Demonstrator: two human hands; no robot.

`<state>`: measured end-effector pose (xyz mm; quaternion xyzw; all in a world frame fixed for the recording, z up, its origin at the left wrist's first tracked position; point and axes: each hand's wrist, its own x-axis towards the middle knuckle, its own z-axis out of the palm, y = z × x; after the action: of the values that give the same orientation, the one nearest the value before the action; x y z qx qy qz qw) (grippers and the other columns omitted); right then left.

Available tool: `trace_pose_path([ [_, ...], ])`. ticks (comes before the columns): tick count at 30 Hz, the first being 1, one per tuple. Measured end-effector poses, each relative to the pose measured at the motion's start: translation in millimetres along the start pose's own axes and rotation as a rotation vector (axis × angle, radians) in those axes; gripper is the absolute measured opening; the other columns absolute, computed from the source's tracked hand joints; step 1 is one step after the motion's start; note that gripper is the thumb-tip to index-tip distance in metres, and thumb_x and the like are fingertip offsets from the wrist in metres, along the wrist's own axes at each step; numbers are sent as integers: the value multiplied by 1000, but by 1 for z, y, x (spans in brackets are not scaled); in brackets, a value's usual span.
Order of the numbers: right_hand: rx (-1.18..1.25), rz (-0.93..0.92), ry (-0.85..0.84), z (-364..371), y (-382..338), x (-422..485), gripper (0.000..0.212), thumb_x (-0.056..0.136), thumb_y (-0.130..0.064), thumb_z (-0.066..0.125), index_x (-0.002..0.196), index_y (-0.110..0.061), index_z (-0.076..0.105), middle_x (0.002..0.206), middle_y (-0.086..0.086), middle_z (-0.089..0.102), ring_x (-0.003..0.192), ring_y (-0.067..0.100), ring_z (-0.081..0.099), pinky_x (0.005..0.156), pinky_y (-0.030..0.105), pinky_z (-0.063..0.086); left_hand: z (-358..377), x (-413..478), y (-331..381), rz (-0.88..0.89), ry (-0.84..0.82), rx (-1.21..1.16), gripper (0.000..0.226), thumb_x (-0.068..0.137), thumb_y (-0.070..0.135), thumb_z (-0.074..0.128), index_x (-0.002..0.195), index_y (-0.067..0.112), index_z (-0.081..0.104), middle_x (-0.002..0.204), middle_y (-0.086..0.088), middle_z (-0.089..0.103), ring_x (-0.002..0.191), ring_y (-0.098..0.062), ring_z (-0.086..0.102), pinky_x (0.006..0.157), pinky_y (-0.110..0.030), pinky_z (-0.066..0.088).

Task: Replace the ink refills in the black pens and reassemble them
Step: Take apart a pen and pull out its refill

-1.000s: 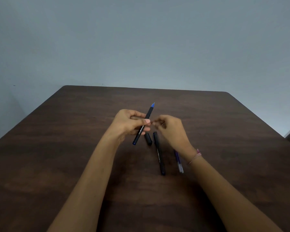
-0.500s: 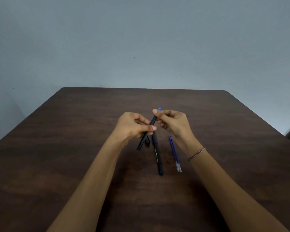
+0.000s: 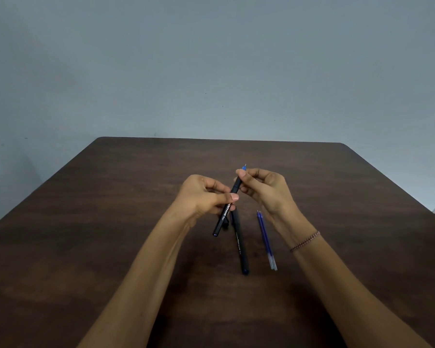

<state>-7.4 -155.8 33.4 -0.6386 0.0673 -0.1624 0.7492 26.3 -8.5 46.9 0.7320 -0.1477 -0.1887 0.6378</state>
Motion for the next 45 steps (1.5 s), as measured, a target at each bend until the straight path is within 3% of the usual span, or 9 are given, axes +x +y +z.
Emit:
trace_pose_path([
  [7, 102, 28, -196, -8, -5, 2, 16, 88, -13, 56, 95, -9, 70, 88, 3, 73, 85, 10, 69, 70, 16, 53, -1, -2, 3, 17, -4, -62, 14, 74, -1, 73, 85, -5, 66, 66, -10, 69, 53, -13, 68, 55, -22, 58],
  [10, 57, 23, -127, -4, -5, 0, 34, 69, -32, 71, 98, -12, 70, 78, -3, 69, 73, 6, 65, 67, 18, 52, -3, -1, 2, 19, 14, -84, 13, 72, -1, 74, 82, -1, 66, 65, -9, 69, 53, -13, 69, 55, -23, 58],
  [12, -22, 13, -63, -1, -4, 0, 47, 60, -33, 77, 100, -12, 66, 71, -5, 67, 65, 6, 63, 64, 19, 52, -2, -1, 1, 26, 16, -61, 13, 71, 1, 76, 80, 1, 66, 63, -8, 69, 55, -14, 69, 55, -23, 58],
  [18, -58, -71, -35, -1, -1, -1, 31, 70, -8, 76, 96, -12, 60, 62, -3, 67, 61, 7, 65, 62, 20, 53, -1, 0, 0, 23, 13, -28, 14, 70, 5, 78, 80, 4, 68, 63, -6, 71, 59, -15, 71, 51, -21, 55],
  [25, 103, -19, -223, -3, -2, -2, 29, 88, -2, 56, 115, -12, 60, 100, 11, 72, 95, 20, 69, 79, 23, 55, -2, -1, 2, 31, 32, -61, 16, 73, 1, 75, 85, -2, 65, 68, -12, 68, 54, -13, 69, 48, -20, 54],
  [30, 59, -35, -121, 3, -1, -3, 37, 77, -16, 70, 112, -13, 60, 93, 5, 67, 83, 15, 66, 75, 24, 56, -2, -3, 3, 52, 26, -83, 16, 73, 0, 75, 86, -3, 64, 67, -11, 67, 53, -13, 69, 48, -20, 54],
  [33, -8, -54, -47, 3, -1, -2, 37, 74, -14, 74, 108, -14, 59, 88, 6, 65, 83, 16, 64, 74, 25, 54, -2, -3, 3, 53, 22, -79, 18, 72, 0, 75, 86, -2, 65, 67, -11, 68, 54, -14, 69, 49, -21, 55],
  [37, -23, -60, -60, 1, -2, -1, 34, 76, -8, 72, 108, -12, 59, 79, 4, 66, 75, 13, 64, 73, 23, 54, -4, -2, 4, 34, 12, -54, 21, 71, 3, 77, 88, -1, 65, 67, -9, 70, 58, -15, 71, 50, -20, 54],
  [45, 37, -24, -107, 3, 1, -2, 23, 86, -6, 61, 109, -9, 62, 89, 6, 72, 81, 11, 69, 70, 20, 55, -5, -2, 5, -7, -14, 2, 22, 72, 5, 77, 88, -1, 64, 58, -3, 71, 56, -13, 70, 45, -16, 50],
])
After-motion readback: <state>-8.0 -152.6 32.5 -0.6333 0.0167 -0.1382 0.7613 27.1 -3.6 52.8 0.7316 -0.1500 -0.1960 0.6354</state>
